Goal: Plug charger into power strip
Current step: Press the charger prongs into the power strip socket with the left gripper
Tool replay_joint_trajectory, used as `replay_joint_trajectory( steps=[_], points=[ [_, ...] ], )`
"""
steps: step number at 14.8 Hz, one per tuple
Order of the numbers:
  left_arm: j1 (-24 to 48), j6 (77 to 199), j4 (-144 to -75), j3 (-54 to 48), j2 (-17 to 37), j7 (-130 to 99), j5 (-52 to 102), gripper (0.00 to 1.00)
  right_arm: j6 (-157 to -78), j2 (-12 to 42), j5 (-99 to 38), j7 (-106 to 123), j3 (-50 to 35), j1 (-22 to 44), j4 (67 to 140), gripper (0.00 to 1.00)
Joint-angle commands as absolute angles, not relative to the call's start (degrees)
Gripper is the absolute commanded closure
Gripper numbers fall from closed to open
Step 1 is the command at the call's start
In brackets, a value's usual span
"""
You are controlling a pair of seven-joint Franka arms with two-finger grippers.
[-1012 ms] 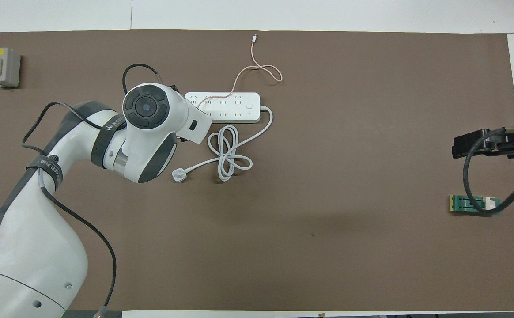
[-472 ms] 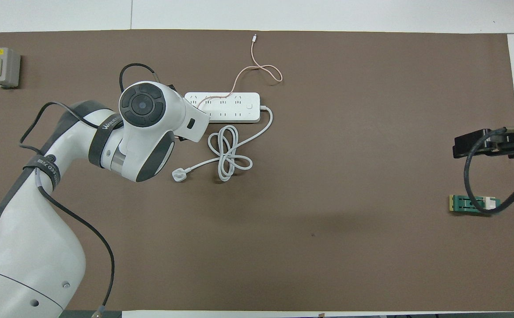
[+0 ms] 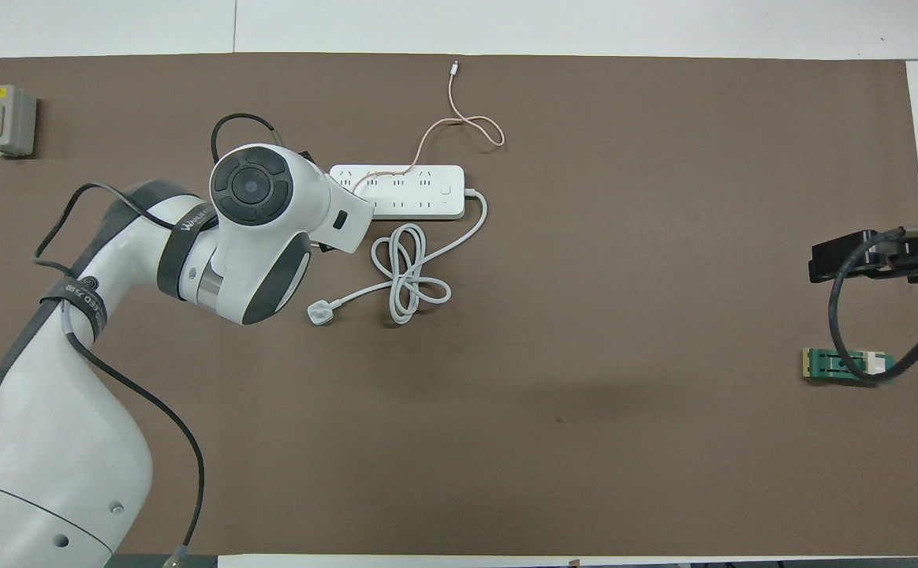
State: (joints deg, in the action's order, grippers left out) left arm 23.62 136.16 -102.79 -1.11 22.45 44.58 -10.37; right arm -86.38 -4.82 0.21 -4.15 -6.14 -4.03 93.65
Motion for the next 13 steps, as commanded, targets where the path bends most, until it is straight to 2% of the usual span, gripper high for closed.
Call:
replay_joint_trajectory(
  steps=[1, 13],
  points=[
    [23.12, 134.74, -101.95, -1.41, 22.41, 46.05, -9.14, 1.0, -86.84, -6.15, 0.53, -4.04, -6.68, -5.01, 95.01, 0.0],
    [23.29, 134.91, -102.74, -1.49, 22.24, 45.97, -6.94, 1.0, -86.84, -6.15, 0.53, -4.04, -6.77, -4.92, 95.01, 0.0]
  ],
)
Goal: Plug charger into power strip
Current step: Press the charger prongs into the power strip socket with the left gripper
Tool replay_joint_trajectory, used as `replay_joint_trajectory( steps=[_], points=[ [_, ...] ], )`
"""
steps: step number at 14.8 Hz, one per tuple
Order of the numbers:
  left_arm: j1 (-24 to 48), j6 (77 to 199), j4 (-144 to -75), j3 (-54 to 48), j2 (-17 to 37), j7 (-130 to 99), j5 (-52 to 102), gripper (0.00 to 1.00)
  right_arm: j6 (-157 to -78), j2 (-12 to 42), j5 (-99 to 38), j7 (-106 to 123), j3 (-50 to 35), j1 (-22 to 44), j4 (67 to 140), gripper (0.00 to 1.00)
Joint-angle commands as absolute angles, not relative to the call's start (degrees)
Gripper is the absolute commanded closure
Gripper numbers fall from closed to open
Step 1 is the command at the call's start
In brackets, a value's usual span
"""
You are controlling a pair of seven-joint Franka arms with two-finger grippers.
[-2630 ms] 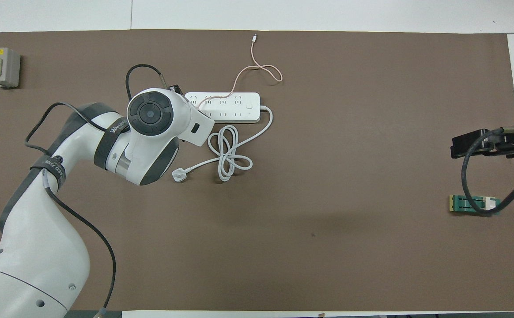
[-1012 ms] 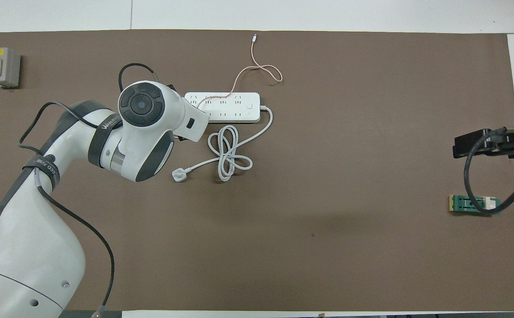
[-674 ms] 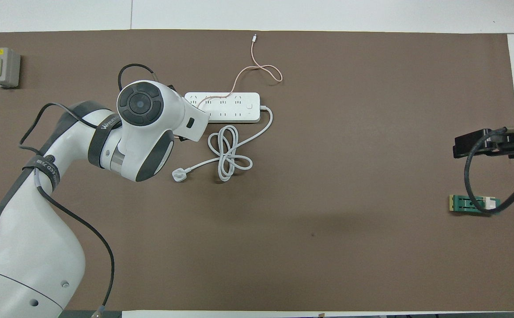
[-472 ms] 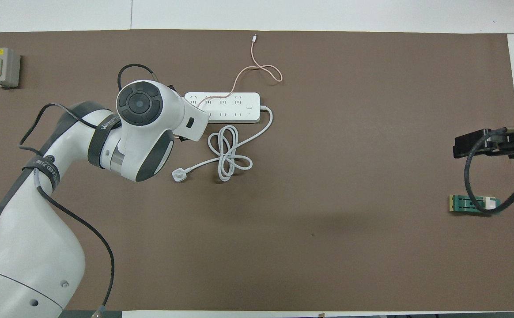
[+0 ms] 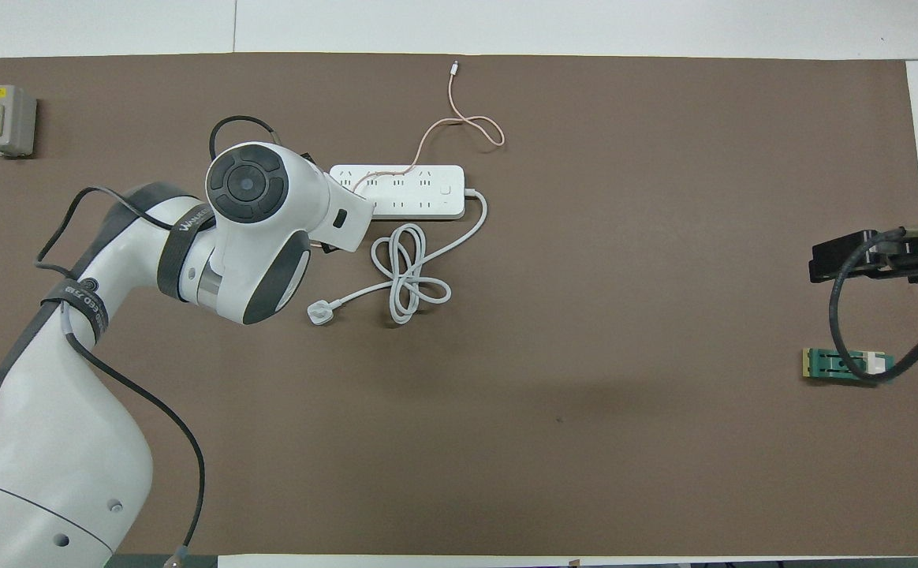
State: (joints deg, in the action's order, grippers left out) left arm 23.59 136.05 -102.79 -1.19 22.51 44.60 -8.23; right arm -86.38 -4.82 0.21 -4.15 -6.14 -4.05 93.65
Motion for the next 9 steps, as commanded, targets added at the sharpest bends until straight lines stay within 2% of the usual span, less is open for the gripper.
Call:
replay_joint_trajectory(
  steps=[1, 9],
  points=[
    [23.29, 134.83, -102.74, -1.49, 22.24, 45.97, -6.94, 1.0, -86.75, -6.15, 0.53, -3.96, -6.77, -4.92, 95.01, 0.0],
    [23.29, 133.07, -101.87, -1.32, 24.51, 46.4, -9.75, 1.0, -86.75, -6.15, 0.53, -3.96, -6.77, -5.01, 95.01, 0.0]
  ],
)
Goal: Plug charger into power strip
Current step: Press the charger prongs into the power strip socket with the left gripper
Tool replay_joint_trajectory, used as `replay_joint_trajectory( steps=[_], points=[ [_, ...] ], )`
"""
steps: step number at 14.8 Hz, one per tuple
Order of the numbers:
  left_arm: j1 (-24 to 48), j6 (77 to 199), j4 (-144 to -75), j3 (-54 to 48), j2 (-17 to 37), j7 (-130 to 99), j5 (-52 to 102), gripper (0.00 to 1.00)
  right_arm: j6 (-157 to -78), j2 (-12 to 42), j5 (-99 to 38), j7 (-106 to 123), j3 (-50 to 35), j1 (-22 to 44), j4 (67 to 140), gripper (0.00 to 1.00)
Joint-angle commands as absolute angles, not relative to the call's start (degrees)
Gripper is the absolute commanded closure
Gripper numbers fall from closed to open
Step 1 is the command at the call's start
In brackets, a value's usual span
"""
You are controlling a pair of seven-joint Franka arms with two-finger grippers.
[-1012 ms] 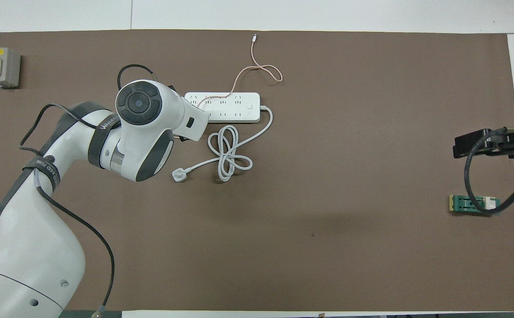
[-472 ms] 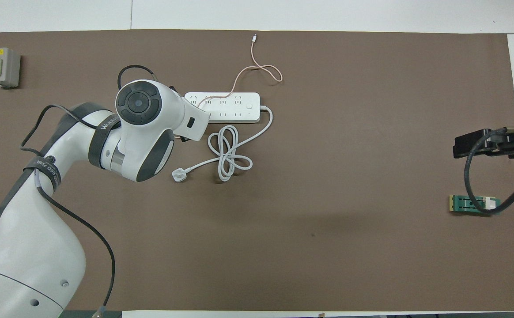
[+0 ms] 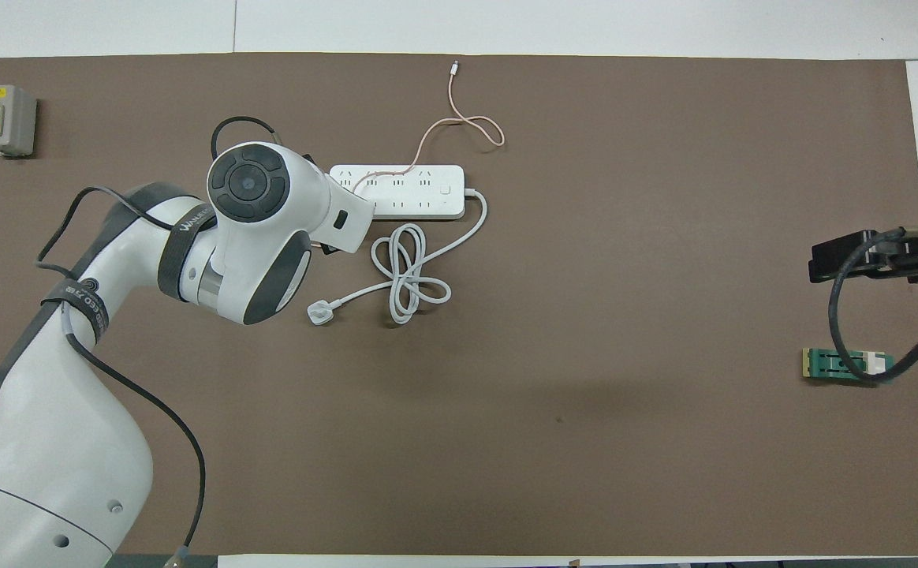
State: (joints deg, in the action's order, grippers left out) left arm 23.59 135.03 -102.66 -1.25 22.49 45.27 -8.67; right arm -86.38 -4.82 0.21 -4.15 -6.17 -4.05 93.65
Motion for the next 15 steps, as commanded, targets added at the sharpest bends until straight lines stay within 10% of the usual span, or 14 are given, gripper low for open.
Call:
replay_joint_trajectory(
  steps=[1, 15],
  points=[
    [23.29, 132.89, -101.17, -1.41, 25.04, 47.02, -9.76, 1.0, -86.84, -6.15, 0.53, -4.04, -6.77, -5.01, 95.01, 0.0],
    [24.17, 134.91, -100.37, -1.67, 26.45, 48.34, -7.56, 1.0, -86.75, -6.15, 0.53, -4.04, -6.77, -4.83, 95.01, 0.0]
  ],
)
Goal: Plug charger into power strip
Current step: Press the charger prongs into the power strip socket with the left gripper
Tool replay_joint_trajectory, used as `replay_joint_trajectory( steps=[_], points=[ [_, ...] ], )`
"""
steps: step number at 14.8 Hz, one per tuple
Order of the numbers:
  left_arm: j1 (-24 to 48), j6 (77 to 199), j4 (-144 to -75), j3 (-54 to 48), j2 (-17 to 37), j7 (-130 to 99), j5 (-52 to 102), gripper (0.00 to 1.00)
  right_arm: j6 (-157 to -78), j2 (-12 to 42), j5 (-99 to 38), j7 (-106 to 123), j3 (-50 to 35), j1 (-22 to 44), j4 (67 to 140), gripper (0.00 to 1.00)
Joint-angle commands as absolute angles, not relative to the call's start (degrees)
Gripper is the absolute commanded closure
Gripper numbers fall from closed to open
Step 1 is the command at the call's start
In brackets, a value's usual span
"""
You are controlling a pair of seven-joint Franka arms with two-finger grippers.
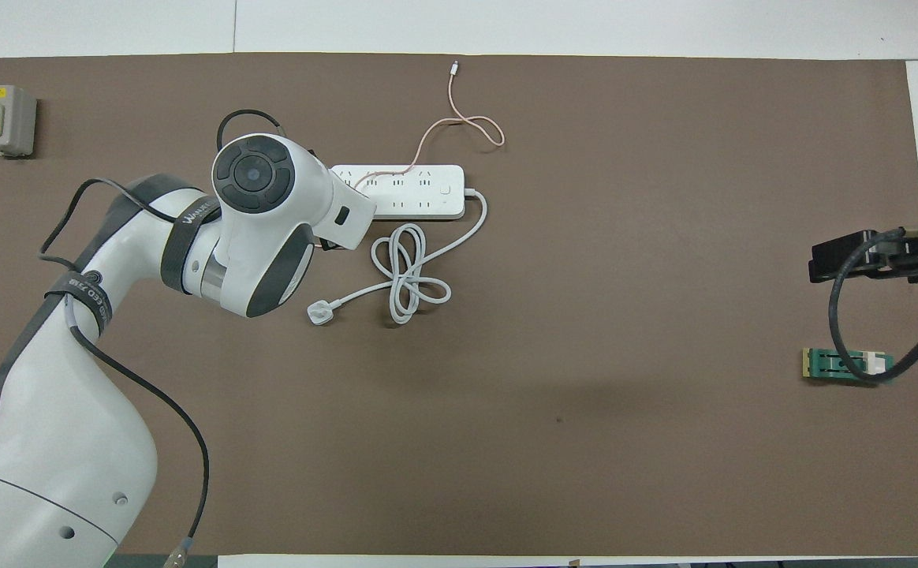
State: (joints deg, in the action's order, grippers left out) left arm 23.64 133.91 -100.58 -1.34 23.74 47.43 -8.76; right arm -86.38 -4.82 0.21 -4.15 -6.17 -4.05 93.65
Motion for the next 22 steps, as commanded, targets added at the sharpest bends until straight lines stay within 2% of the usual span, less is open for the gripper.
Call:
replay_joint_trajectory(
  steps=[1, 17, 22],
  points=[
    [24.17, 134.74, -100.46, -1.67, 26.37, 48.34, -7.56, 1.0, -86.75, -6.15, 0.53, -3.96, -6.77, -4.83, 95.01, 0.0],
    [22.76, 133.77, -100.28, -1.49, 26.28, 55.11, -11.34, 1.0, -86.84, -6.15, 0.53, -3.96, -6.77, -4.92, 95.01, 0.0],
    [22.76, 137.02, -100.37, -1.49, 26.72, 55.2, -11.34, 1.0, -86.75, -6.15, 0.53, -3.96, -6.77, -4.92, 95.01, 0.0]
  ],
)
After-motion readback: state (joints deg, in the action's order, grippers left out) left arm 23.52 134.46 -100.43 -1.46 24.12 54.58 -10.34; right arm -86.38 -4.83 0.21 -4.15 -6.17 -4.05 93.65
